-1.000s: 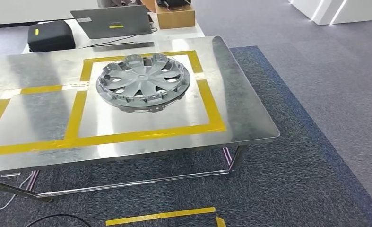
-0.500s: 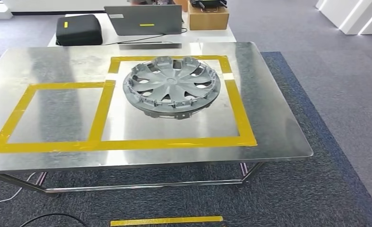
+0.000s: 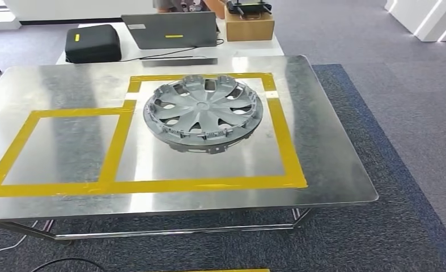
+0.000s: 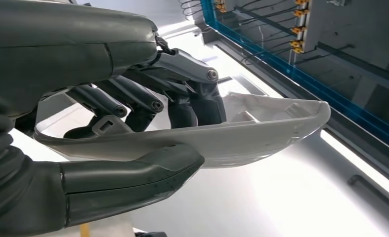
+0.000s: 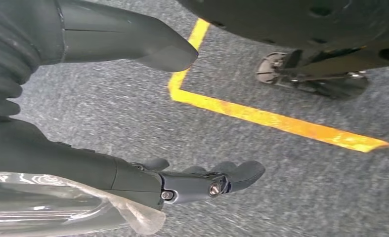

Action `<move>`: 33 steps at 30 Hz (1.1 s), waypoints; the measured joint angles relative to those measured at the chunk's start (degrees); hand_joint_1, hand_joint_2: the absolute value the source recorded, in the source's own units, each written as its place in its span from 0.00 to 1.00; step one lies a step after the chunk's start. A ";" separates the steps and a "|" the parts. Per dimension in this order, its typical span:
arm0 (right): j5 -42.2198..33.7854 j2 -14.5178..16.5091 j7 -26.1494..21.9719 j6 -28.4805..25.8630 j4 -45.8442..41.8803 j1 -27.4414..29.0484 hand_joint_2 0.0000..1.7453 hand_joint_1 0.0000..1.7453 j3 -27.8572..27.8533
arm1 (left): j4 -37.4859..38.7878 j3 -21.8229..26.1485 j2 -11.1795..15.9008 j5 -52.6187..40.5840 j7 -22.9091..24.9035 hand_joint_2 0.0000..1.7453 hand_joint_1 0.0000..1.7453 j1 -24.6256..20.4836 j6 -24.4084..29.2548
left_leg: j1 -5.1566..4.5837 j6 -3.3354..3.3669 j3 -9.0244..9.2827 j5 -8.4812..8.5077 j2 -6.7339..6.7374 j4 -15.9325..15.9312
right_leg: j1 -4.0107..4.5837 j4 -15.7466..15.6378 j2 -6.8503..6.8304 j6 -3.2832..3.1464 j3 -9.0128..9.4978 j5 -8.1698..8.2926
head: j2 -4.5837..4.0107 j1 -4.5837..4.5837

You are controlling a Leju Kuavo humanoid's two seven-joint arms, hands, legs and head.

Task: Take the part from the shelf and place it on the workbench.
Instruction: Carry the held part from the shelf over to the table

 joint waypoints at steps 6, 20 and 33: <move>-0.03 -0.20 -0.63 0.49 0.05 -0.23 1.00 0.00 0.00 | 0.92 2.37 -0.12 0.89 0.04 1.00 1.00 -0.11 -1.54 | -0.41 1.90 2.75 1.45 0.27 -7.29 | 0.08 -1.03 -0.30 2.16 1.08 -1.27 | 0.00 -0.02; -0.07 -0.47 -1.08 1.01 0.02 -0.06 1.00 0.00 0.00 | 3.25 10.28 -3.18 -1.40 1.07 1.00 1.00 -2.77 -13.87 | -2.11 4.01 7.10 -2.03 -0.38 -7.93 | 2.13 2.52 0.39 -0.31 -5.72 3.29 | 0.00 -0.12; 1.77 -1.43 -1.25 2.33 -0.18 -0.46 1.00 0.00 0.84 | 16.29 26.01 0.47 -11.56 9.07 1.00 1.00 -14.55 -27.25 | -2.08 3.51 7.61 -1.74 -0.33 -9.09 | 2.11 2.11 0.53 -0.37 -5.57 3.09 | 0.00 -0.16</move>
